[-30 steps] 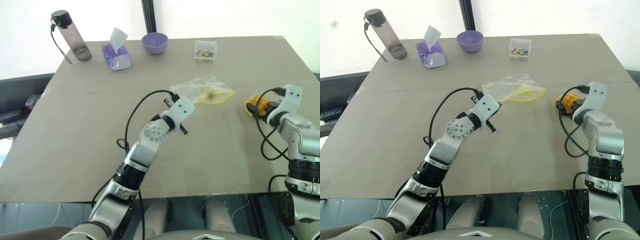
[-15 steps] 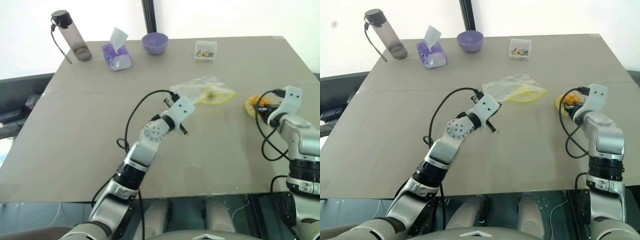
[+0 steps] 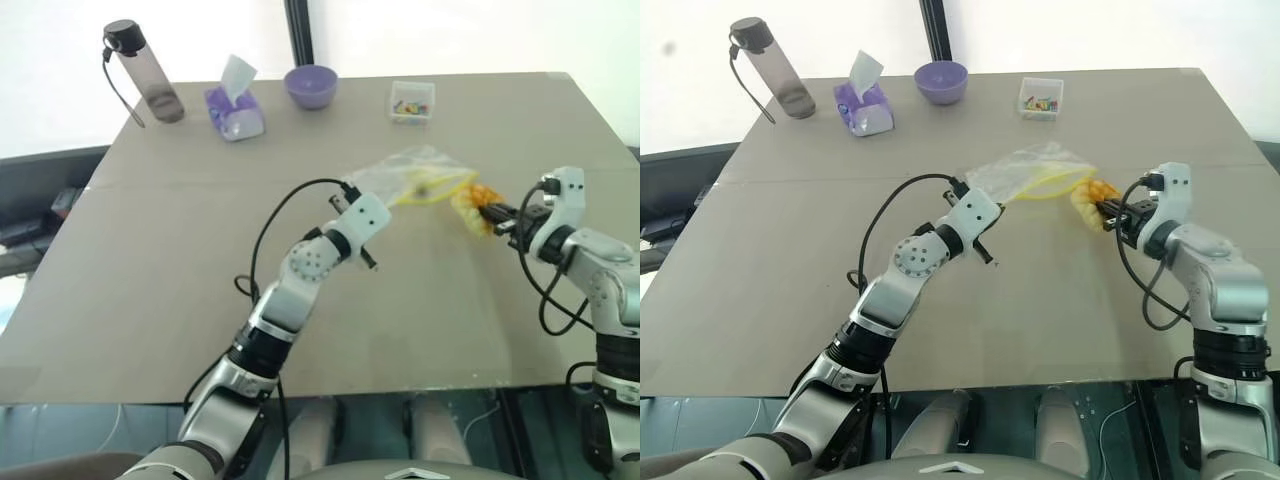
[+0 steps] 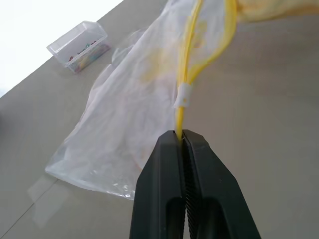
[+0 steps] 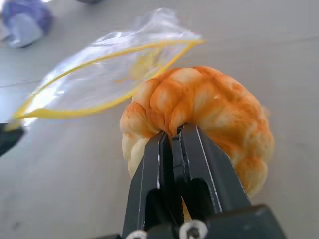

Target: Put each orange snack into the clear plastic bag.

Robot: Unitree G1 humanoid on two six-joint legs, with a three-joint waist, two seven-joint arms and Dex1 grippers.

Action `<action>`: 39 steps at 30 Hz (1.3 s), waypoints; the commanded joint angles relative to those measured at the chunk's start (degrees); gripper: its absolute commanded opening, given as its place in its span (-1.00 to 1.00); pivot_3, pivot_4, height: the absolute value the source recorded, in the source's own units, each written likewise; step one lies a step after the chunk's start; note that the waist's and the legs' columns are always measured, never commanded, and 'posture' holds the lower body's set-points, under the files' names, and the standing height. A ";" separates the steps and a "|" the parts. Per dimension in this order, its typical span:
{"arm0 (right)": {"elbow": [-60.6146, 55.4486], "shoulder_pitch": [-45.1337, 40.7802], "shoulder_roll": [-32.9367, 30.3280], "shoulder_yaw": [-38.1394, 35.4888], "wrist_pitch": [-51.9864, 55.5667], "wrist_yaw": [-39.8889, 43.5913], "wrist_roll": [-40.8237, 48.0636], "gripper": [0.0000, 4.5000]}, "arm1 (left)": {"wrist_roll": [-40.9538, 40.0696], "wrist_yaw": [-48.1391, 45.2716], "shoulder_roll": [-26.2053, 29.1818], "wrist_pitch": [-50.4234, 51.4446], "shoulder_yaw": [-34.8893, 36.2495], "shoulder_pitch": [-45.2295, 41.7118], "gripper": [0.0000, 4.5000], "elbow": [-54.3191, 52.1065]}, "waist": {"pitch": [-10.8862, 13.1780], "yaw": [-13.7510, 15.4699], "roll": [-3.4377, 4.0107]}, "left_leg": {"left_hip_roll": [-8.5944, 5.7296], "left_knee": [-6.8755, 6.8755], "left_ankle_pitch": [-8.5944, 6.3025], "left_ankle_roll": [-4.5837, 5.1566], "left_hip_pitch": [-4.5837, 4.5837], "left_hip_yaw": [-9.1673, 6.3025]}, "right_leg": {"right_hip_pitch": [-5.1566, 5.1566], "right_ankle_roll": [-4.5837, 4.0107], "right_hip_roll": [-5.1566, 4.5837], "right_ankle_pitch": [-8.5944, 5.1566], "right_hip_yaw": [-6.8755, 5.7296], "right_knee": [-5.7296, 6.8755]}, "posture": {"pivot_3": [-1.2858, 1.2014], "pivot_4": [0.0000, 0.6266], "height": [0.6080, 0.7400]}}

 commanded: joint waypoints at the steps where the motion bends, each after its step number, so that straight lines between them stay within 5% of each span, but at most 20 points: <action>1: -4.81 1.09 -2.14 -0.59 1.71 3.25 4.42 -0.93 | 1.27 -0.04 0.38 -2.37 -1.01 -1.12 -1.00 -0.88 | 0.00 0.14 0.00 | 0.00 0.00 0.00 0.00 0.00 -0.01 | 0.00 0.00 0.00 0.00 -0.01 0.00 | 0.03 -0.52 1.00; 39: -6.22 1.25 -7.31 0.59 1.16 5.26 12.68 -0.93 | 2.28 -0.23 0.08 -3.56 -2.23 -0.99 -1.00 0.01 | 0.01 1.15 -0.02 | 0.00 0.00 0.00 0.00 -0.02 -0.01 | 0.00 0.00 -0.01 0.00 -0.04 -0.03 | 0.03 -0.52 1.00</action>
